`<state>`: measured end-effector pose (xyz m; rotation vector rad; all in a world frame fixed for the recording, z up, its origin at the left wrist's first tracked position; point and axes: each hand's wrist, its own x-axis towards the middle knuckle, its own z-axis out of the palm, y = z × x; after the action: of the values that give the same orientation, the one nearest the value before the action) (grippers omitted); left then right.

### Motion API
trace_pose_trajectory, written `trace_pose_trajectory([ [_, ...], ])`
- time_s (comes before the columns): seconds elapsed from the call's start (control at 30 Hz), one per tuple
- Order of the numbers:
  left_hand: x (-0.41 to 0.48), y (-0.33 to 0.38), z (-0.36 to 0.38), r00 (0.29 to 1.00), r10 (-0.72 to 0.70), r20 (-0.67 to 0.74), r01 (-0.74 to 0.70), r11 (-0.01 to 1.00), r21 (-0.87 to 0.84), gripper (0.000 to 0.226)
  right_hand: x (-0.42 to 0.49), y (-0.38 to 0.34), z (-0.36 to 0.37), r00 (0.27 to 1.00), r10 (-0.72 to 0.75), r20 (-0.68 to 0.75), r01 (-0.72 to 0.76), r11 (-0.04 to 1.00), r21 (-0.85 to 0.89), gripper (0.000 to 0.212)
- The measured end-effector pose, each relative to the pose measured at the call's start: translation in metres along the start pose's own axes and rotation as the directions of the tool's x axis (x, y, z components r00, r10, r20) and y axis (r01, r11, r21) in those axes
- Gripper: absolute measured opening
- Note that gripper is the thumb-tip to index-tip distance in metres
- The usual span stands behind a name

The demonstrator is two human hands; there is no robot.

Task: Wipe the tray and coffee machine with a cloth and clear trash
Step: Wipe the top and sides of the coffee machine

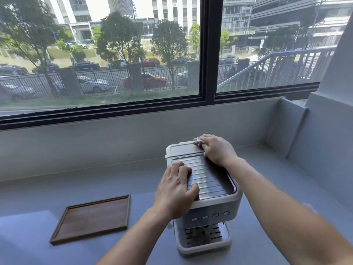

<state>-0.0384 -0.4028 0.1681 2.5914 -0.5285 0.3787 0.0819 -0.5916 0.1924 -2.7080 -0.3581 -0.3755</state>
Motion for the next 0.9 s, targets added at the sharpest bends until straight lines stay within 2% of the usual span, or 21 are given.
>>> trace_pose_trajectory([
  [0.13,0.0,-0.002,0.002,1.0,0.012,-0.02,-0.012,1.0,-0.016,0.048,-0.027,-0.021,0.002,0.998,-0.065,0.008,0.065,0.997,-0.044,0.025],
  [0.27,0.0,-0.003,0.004,0.998,-0.003,-0.062,-0.001,0.998,-0.062,0.046,-0.083,-0.028,-0.002,0.98,-0.184,0.071,0.18,0.982,0.055,0.043],
  [0.37,-0.001,-0.004,0.004,0.998,-0.014,-0.063,0.008,0.995,-0.1,0.052,-0.074,-0.017,-0.014,0.986,-0.108,0.129,0.106,0.994,0.021,0.039],
  [0.47,-0.001,-0.004,0.003,0.998,-0.023,-0.057,0.014,0.989,-0.146,0.056,-0.053,-0.027,-0.017,0.996,0.012,0.092,-0.007,0.999,-0.049,0.036],
  [0.53,0.0,-0.005,-0.003,0.997,-0.059,-0.046,0.043,0.958,-0.282,0.056,-0.062,-0.042,-0.01,0.992,-0.068,0.105,0.075,0.995,-0.068,0.037],
  [0.6,0.004,-0.013,-0.013,0.993,-0.085,-0.081,0.044,0.91,-0.411,0.051,-0.089,-0.051,-0.003,0.962,-0.242,0.123,0.242,0.97,0.018,0.043],
  [0.63,0.009,-0.019,-0.019,0.99,-0.096,-0.104,0.044,0.906,-0.421,0.048,-0.098,-0.053,-0.004,0.945,-0.295,0.143,0.29,0.955,0.058,0.045],
  [0.67,0.016,-0.028,-0.023,0.989,-0.104,-0.108,0.052,0.914,-0.403,0.046,-0.098,-0.051,-0.006,0.939,-0.303,0.165,0.292,0.953,0.084,0.045],
  [0.73,0.033,-0.045,-0.029,0.995,-0.093,-0.039,0.075,0.944,-0.322,0.039,-0.086,-0.045,-0.011,0.96,-0.214,0.182,0.201,0.976,0.086,0.042],
  [0.8,0.045,-0.056,-0.027,0.998,-0.043,0.039,0.051,0.974,-0.219,0.032,-0.074,-0.048,-0.012,0.981,-0.095,0.167,0.097,0.995,-0.006,0.041],
  [0.83,0.049,-0.061,-0.024,0.998,-0.001,0.056,0.01,0.986,-0.166,0.031,-0.071,-0.052,-0.01,0.985,-0.078,0.153,0.087,0.995,-0.05,0.041],
  [0.9,0.05,-0.071,-0.018,0.996,0.074,0.055,-0.068,0.991,-0.113,0.031,-0.077,-0.061,-0.008,0.977,-0.145,0.155,0.153,0.987,-0.04,0.041],
])
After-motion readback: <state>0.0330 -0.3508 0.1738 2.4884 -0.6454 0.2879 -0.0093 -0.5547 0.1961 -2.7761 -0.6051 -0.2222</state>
